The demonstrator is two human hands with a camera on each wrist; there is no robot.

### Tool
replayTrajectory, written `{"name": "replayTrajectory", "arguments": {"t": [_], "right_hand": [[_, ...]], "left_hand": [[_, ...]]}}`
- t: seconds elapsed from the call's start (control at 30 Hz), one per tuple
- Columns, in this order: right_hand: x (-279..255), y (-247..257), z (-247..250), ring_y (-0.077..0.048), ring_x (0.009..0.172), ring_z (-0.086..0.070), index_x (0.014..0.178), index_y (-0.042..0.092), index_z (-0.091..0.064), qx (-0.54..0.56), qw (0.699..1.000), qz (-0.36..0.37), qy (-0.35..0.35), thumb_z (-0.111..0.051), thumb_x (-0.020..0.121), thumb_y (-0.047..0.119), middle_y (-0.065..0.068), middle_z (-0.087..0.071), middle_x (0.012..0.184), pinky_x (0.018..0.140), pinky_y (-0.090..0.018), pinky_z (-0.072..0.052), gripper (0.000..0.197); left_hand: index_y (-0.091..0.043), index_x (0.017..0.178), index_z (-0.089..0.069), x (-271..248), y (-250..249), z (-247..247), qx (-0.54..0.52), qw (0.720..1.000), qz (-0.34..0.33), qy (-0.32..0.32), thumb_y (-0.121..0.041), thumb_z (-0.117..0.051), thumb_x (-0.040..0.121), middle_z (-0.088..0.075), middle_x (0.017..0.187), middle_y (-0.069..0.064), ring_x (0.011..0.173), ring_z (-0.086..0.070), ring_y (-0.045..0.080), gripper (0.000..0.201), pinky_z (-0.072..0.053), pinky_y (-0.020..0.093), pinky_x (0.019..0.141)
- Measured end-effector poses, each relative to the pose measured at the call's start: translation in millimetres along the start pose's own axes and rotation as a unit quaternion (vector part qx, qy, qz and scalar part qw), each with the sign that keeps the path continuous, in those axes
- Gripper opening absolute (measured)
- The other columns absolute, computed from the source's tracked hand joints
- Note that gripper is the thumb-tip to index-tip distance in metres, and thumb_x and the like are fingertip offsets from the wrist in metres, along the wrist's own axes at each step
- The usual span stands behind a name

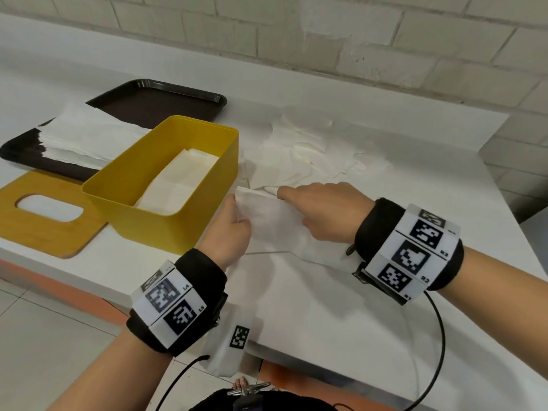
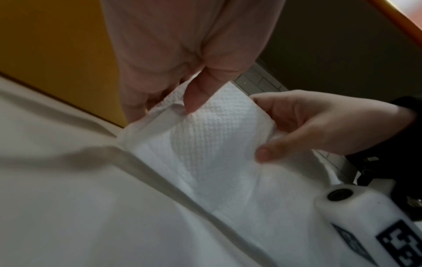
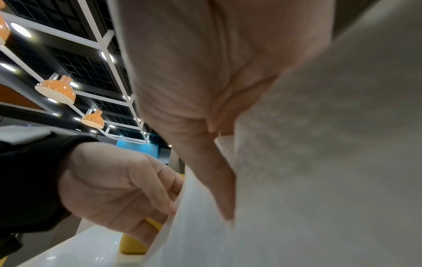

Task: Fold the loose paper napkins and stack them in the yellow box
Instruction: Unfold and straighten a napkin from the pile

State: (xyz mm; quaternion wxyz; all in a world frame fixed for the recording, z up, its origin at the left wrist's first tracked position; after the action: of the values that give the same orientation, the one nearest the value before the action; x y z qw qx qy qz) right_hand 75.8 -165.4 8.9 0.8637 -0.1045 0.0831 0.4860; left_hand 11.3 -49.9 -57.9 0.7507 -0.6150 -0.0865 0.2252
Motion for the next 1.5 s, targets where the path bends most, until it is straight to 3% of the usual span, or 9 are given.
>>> {"name": "replayTrajectory", "arguments": {"t": [0.17, 0.37, 0.53, 0.7, 0.87, 1.03, 1.17, 1.27, 1.5], "right_hand": [[-2, 2, -3, -0.021, 0.073, -0.045, 0.129, 0.017, -0.028, -0.01, 1.0, 0.004, 0.009, -0.045, 0.088, 0.003, -0.001, -0.048, 0.092, 0.053, -0.028, -0.029, 0.046], [-3, 1, 1, -0.023, 0.074, -0.042, 0.122, 0.017, -0.033, -0.015, 0.999, 0.007, -0.028, -0.037, 0.085, -0.004, -0.002, -0.05, 0.101, 0.048, -0.026, -0.022, 0.043], [4, 0, -12, -0.026, 0.088, -0.051, 0.127, 0.018, -0.033, 0.011, 1.0, 0.003, 0.023, -0.04, 0.093, 0.008, -0.004, -0.053, 0.111, 0.066, -0.032, -0.035, 0.035], [5, -16, 0, -0.027, 0.1, -0.054, 0.127, 0.016, -0.041, 0.17, 0.985, -0.017, -0.02, -0.043, 0.095, 0.015, -0.01, -0.056, 0.116, 0.082, -0.033, -0.044, 0.032], [5, -40, 17, -0.017, 0.116, -0.053, 0.128, 0.016, -0.044, 0.455, 0.874, -0.028, -0.165, -0.048, 0.095, 0.018, 0.0, -0.056, 0.125, 0.101, -0.034, -0.041, 0.034], [27, -30, 13, -0.019, 0.118, -0.053, 0.132, 0.016, -0.035, 0.663, 0.72, -0.035, -0.202, -0.041, 0.097, 0.013, -0.002, -0.053, 0.13, 0.102, -0.044, -0.042, 0.035], [38, -31, 32, -0.022, 0.107, -0.057, 0.116, 0.019, -0.032, 0.68, 0.697, -0.008, -0.229, -0.052, 0.091, 0.004, -0.008, -0.054, 0.119, 0.094, -0.042, -0.049, 0.036], [46, -35, 65, -0.017, 0.094, -0.056, 0.105, 0.034, -0.029, 0.618, 0.733, 0.047, -0.28, -0.066, 0.075, 0.002, -0.014, -0.047, 0.119, 0.084, -0.035, -0.053, 0.057], [89, -23, 111, 0.0, 0.098, -0.048, 0.088, 0.032, -0.051, 0.441, 0.863, 0.119, -0.215, -0.064, 0.08, 0.001, 0.014, -0.05, 0.096, 0.078, -0.015, -0.042, 0.034]], "left_hand": [[-0.014, 0.112, -0.039, 2, 2, 3, -0.012, 1.0, 0.006, 0.012, 0.008, -0.039, 0.09, -0.052, 0.098, -0.006, 0.092, -0.052, 0.008, 0.031, -0.047, 0.022, 0.076], [-0.005, 0.119, -0.053, 4, 3, -2, -0.004, 0.999, -0.01, 0.045, -0.008, -0.043, 0.085, -0.062, 0.116, 0.008, 0.112, -0.057, 0.019, 0.035, -0.047, 0.038, 0.097], [-0.016, 0.116, -0.038, 1, 5, -1, 0.022, 0.999, 0.002, 0.042, 0.002, -0.038, 0.094, -0.049, 0.095, -0.009, 0.091, -0.048, 0.01, 0.028, -0.041, 0.016, 0.071], [-0.014, 0.141, -0.016, -8, -7, -2, -0.043, 0.998, 0.004, 0.043, -0.012, -0.052, 0.093, -0.049, 0.108, -0.012, 0.084, -0.05, -0.005, 0.06, -0.047, 0.013, 0.072], [-0.024, 0.142, -0.022, -12, -30, 2, -0.123, 0.992, 0.002, 0.043, -0.043, -0.061, 0.085, -0.054, 0.124, -0.01, 0.104, -0.057, -0.001, 0.072, -0.047, 0.017, 0.086], [-0.034, 0.123, -0.034, -13, -57, 11, -0.137, 0.985, -0.097, 0.035, -0.005, -0.064, 0.084, -0.057, 0.126, 0.0, 0.113, -0.059, 0.015, 0.057, -0.049, 0.038, 0.096], [-0.044, 0.121, -0.027, -17, -67, 38, -0.092, 0.985, -0.136, 0.042, 0.004, -0.06, 0.084, -0.065, 0.112, 0.001, 0.098, -0.066, 0.013, 0.069, -0.055, 0.028, 0.083], [-0.043, 0.112, -0.045, -20, -76, 60, -0.008, 0.989, -0.12, 0.087, 0.007, -0.056, 0.085, -0.068, 0.101, -0.002, 0.086, -0.068, 0.013, 0.057, -0.057, 0.028, 0.073], [-0.015, 0.084, -0.073, -10, -86, 111, 0.043, 0.993, -0.047, 0.096, -0.01, -0.061, 0.08, -0.072, 0.071, -0.006, 0.062, -0.064, 0.004, 0.013, -0.049, 0.01, 0.054]]}}
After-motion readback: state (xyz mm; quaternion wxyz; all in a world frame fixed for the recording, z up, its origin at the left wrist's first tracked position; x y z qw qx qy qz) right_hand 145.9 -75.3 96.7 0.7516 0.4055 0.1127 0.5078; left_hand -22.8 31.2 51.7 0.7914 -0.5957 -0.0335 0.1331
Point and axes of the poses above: each hand's wrist, its own x-axis towards the middle knuckle, its own z-axis out of the back of the hand, y = z × x, the point moved 4 cm from there along x, towards the middle knuckle
